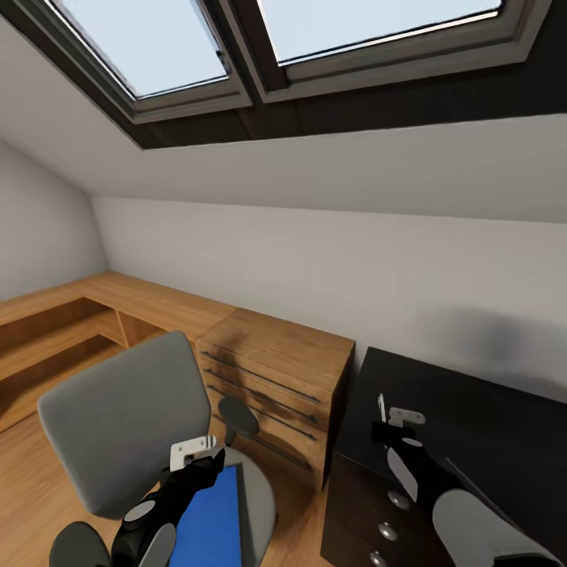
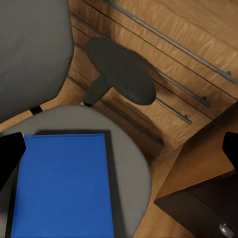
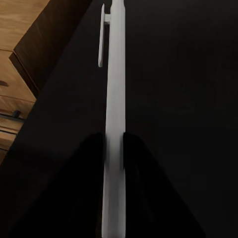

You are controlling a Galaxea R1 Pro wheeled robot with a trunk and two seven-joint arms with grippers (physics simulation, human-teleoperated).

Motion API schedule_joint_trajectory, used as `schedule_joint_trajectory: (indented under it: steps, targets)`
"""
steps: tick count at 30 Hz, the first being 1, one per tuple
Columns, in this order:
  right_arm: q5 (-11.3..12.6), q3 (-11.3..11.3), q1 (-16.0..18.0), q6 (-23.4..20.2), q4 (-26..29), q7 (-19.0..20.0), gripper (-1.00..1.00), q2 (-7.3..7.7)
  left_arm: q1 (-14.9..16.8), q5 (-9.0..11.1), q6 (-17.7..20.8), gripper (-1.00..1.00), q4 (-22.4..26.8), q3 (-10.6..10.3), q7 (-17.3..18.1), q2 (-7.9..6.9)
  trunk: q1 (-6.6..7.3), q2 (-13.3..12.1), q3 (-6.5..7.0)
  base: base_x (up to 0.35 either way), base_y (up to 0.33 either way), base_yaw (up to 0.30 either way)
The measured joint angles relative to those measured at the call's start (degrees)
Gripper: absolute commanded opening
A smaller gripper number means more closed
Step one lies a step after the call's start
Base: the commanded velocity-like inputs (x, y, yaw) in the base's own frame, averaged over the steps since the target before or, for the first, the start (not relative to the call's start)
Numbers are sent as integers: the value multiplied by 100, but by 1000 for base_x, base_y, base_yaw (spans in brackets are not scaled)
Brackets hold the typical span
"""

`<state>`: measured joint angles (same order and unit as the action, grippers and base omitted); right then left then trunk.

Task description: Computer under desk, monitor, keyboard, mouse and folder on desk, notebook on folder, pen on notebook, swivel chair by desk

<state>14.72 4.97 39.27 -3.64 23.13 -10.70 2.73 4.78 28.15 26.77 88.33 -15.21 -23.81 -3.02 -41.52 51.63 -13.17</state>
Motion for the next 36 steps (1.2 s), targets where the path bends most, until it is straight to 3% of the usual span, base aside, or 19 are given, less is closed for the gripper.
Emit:
schedule_joint_trajectory:
  steps: [5,11,33,36]
  targets:
    - [31,0,102,-349,-110,-12,-100,-3,0,6,4,100,51,5,1,0,-1,0,0,12,0,0]
    - [39,0,119,-433,-118,-19,-100,2,0,9,4,100,178,3,-3,2,-1,0,0,3,0,0]
    - [67,-23,123,-453,-113,-31,-100,-6,0,10,4,100,220,2,-6,12,-484,882,-395,0,0,0]
    - [65,-25,123,-450,-112,-31,-100,-6,0,9,4,100,214,3,-8,14,-485,883,-396,0,0,0]
